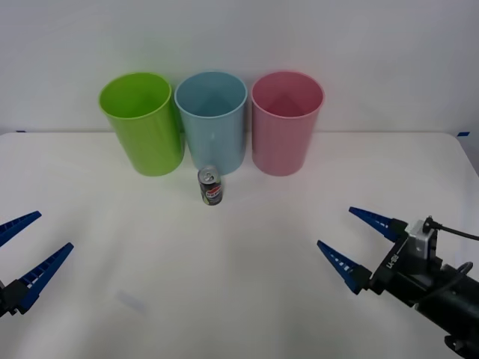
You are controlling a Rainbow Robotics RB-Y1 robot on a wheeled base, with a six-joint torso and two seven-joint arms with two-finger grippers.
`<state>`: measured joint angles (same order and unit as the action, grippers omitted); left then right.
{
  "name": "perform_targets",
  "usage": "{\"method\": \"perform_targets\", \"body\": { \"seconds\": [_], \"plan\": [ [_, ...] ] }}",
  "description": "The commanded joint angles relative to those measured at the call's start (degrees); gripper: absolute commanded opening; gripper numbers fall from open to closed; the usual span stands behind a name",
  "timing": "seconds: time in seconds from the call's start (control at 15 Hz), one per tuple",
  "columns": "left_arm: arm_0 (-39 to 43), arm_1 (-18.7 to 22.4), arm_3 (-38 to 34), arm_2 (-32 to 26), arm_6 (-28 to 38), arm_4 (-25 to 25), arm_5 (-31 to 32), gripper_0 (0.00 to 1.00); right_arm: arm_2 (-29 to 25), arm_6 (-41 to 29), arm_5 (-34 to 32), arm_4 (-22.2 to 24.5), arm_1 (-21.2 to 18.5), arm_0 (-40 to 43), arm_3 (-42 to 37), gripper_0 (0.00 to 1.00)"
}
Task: Grasp the object on the table and drop it into the matching bin: aluminum can to the light blue bin, PET bottle to the pink bin.
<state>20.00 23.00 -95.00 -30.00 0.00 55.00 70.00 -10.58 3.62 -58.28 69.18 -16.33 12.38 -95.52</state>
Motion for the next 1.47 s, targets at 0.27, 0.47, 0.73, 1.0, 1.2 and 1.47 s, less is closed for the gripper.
{"method": "perform_targets", "body": {
  "seconds": [0.27,0.47,0.73,1.0,1.2,1.47],
  "plan": [
    [0.0,0.0,0.0,0.0,0.0,0.0,0.0,1.0,5.92,2.44,7.57,3.51,2.7,-1.13,0.07,1.0],
    [0.0,0.0,0.0,0.0,0.0,0.0,0.0,1.0,8.82,4.29,9.85,3.42,2.7,-3.15,2.88,1.0],
    [0.0,0.0,0.0,0.0,0.0,0.0,0.0,1.0,10.76,7.19,10.82,3.33,3.76,-8.43,9.12,1.0],
    [0.0,0.0,0.0,0.0,0.0,0.0,0.0,1.0,11.63,14.57,12.75,3.42,6.31,-13.52,15.1,1.0],
    [0.0,0.0,0.0,0.0,0.0,0.0,0.0,1.0,13.13,19.49,15.83,2.89,7.45,-17.3,19.32,1.0],
    [0.0,0.0,0.0,0.0,0.0,0.0,0.0,1.0,16.29,20.19,18.82,0.34,7.63,-21.7,24.59,1.0]
  ]
}}
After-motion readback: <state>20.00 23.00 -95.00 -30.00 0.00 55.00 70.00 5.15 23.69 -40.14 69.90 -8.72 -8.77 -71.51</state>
